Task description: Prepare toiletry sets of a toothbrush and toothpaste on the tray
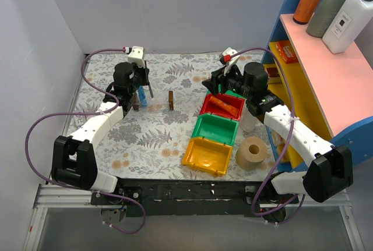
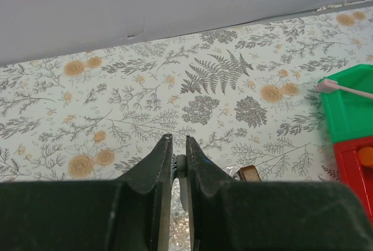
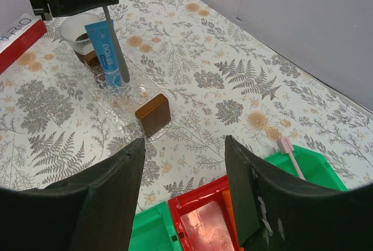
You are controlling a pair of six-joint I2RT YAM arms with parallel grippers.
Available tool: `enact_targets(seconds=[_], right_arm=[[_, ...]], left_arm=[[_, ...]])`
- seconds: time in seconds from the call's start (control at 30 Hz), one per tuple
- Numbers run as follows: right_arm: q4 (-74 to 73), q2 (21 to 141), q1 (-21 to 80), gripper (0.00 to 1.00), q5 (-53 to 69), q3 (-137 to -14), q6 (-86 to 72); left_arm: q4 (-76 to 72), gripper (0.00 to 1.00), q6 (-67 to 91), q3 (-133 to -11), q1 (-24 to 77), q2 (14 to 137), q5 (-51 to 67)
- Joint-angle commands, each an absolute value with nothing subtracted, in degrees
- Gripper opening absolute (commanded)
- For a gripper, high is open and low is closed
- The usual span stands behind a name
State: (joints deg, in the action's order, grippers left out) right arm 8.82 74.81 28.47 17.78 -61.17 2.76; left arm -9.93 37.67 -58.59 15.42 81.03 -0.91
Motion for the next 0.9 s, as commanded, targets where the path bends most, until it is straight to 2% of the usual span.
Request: enact_targets(seconds=[0.0,0.87], right_arm=[[11.6,73.8,28.2,0.64,17.8,-61.2,2.2],[12.7,72.8,28.2,0.64,17.2,-59.7,1.6]], left_arm=[[-11.2,0.00,37.0,-58.2,14.9,81.3,-1.3],[-14.0,0.00,40.1,-56.4,12.3,83.9,1.6]])
